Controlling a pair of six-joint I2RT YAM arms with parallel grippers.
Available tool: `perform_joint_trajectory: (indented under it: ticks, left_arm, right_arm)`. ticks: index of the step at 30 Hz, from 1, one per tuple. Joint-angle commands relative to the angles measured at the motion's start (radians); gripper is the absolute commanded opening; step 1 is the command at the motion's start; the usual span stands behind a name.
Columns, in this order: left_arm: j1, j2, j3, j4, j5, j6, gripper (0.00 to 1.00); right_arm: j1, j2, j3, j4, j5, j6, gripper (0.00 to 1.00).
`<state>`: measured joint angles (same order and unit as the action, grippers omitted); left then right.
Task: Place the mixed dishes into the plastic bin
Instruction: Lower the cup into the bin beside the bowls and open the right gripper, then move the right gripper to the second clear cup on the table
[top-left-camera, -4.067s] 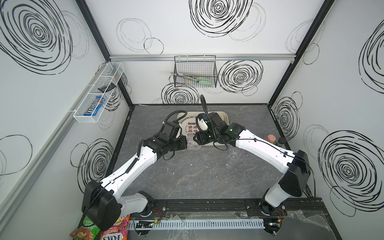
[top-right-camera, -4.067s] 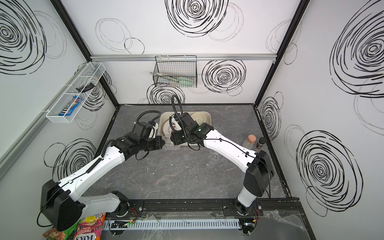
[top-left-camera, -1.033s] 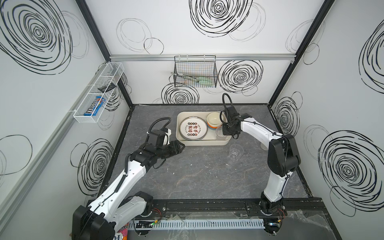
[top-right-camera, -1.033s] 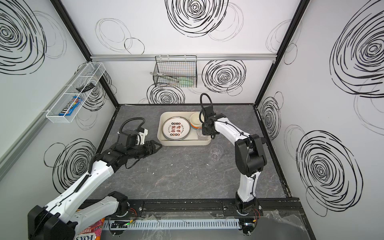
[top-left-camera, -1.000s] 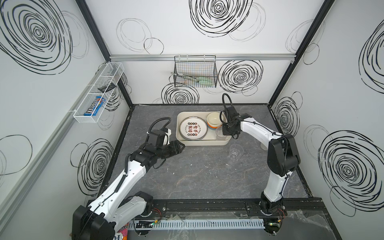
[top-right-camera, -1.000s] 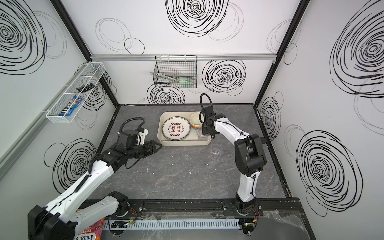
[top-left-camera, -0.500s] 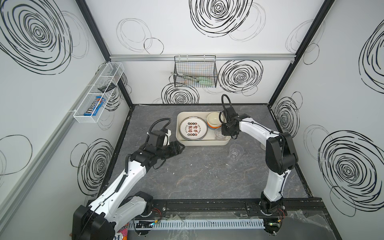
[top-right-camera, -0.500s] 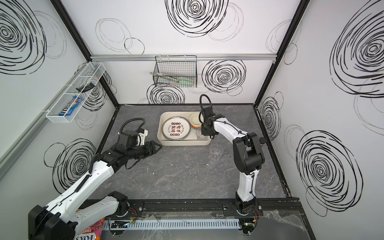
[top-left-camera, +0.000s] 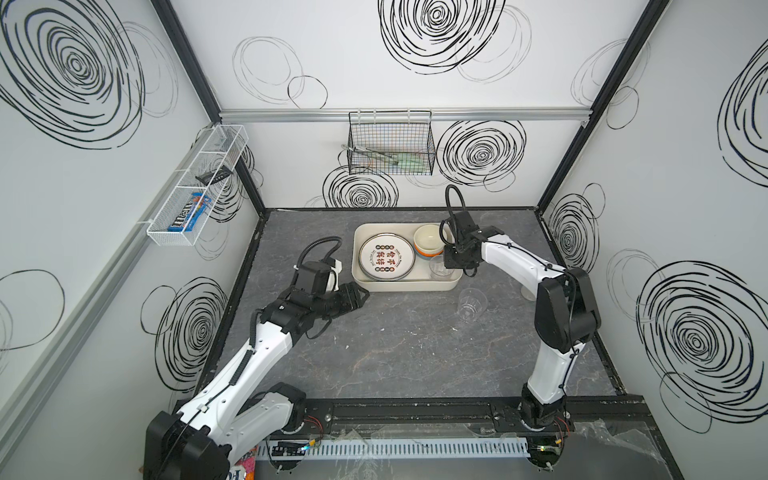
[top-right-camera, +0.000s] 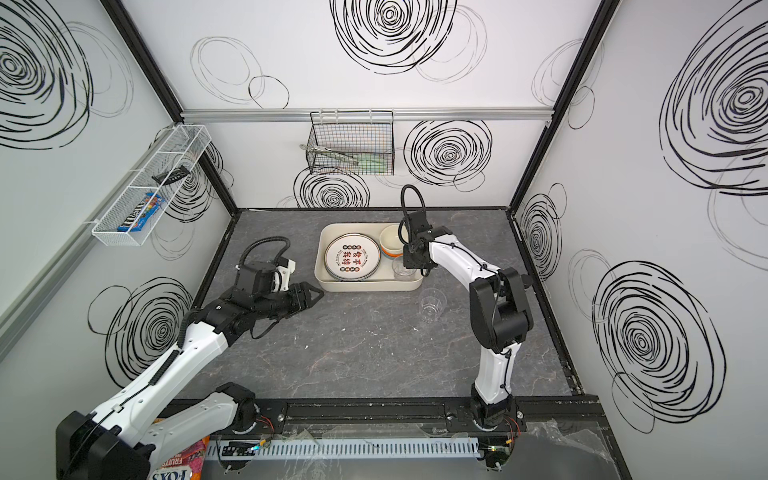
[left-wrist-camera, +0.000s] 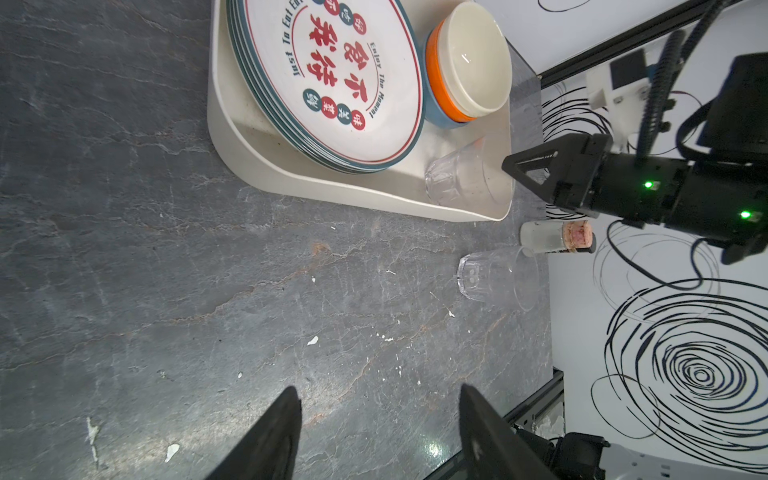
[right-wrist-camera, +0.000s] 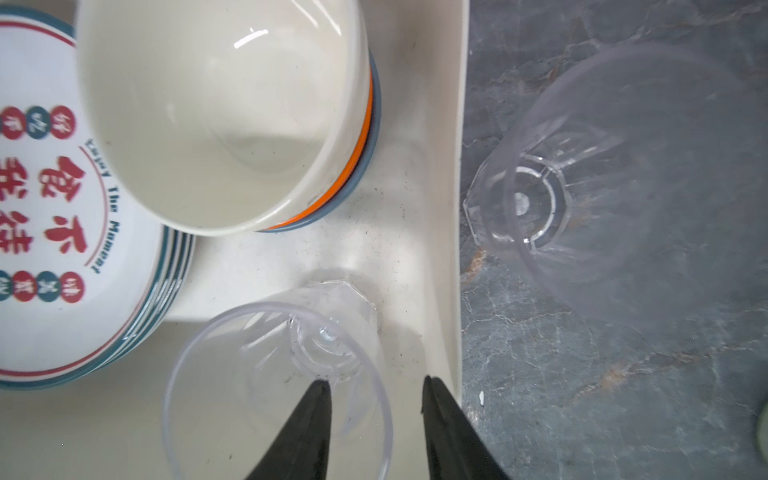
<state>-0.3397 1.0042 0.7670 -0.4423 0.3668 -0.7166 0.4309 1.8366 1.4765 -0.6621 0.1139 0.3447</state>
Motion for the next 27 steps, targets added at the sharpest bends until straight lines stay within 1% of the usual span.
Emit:
perform_joint_trajectory:
  ticks: [1, 6, 15, 21, 24, 27]
  left_arm:
    - [-0.010, -0.010, -0.014, 0.049, 0.006, -0.011, 0.64]
    - [-0.052, 0.003, -0.011, 0.077, 0.014, -0.014, 0.65]
    - [-0.157, 0.057, 0.027, 0.155, 0.062, 0.005, 0.68]
    - [-0.235, 0.091, 0.056, 0.208, 0.089, 0.027, 0.71]
    - [-0.281, 0.117, 0.080, 0.202, 0.077, 0.050, 0.71]
    - [-0.323, 0.140, 0.104, 0.194, 0.059, 0.073, 0.71]
  right_arm:
    - [0.003, -0.099, 0.008, -0.027, 0.011, 0.016, 0.44]
    - [0.006, -0.184, -0.033, -0.030, -0.010, 0.019, 0.49]
    - [-0.009, -0.381, -0.184, -0.003, -0.089, 0.042, 0.56]
    - [-0.082, -0.528, -0.336, 0.053, -0.191, 0.064, 0.54]
    - [-0.128, -0.573, -0.399, 0.049, -0.188, 0.099, 0.54]
    - [-0.171, -0.587, -0.438, 0.011, -0.166, 0.127, 0.54]
